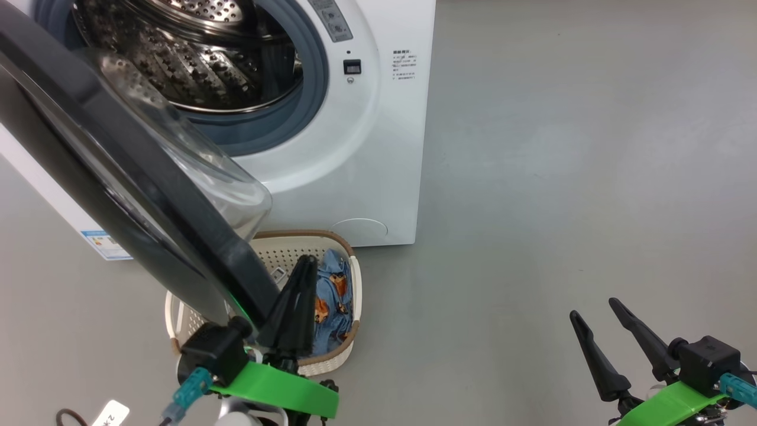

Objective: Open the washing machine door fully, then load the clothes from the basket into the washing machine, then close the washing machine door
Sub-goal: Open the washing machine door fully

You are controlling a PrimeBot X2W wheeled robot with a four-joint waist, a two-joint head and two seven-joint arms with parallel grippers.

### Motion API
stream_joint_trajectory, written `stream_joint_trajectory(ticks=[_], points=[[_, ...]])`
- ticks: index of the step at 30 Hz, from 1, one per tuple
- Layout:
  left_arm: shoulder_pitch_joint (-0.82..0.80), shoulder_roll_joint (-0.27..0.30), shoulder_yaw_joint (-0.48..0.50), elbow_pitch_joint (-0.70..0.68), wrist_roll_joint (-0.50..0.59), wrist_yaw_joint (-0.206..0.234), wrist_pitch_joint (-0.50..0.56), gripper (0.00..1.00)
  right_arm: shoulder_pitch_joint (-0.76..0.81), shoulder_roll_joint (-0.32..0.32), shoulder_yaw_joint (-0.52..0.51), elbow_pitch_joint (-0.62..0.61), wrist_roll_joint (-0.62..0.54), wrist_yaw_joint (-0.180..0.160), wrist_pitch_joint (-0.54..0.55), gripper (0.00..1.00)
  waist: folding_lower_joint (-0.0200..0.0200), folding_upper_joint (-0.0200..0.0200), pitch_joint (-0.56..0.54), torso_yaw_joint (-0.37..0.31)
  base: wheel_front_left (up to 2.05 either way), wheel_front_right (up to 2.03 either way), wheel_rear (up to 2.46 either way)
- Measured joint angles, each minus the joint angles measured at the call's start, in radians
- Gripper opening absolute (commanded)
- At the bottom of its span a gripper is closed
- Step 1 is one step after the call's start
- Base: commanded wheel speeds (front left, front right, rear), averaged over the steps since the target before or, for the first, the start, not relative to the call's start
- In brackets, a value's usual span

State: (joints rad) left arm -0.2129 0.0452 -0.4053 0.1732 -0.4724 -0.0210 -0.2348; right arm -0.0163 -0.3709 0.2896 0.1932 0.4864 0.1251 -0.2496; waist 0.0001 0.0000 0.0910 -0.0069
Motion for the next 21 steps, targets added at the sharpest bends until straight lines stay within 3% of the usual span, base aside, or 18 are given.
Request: stream_joint_trajectory(ticks=[21], points=[[-0.032, -0.007, 0.055, 0.087, -0.031, -0.002, -0.016, 0.0, 0.0, 0.018, -0.037, -0.025, -0.047, 0.0, 0.0, 1.0, -0.0001, 0.0, 0.004, 0.01, 0.0, 0.0, 0.0]])
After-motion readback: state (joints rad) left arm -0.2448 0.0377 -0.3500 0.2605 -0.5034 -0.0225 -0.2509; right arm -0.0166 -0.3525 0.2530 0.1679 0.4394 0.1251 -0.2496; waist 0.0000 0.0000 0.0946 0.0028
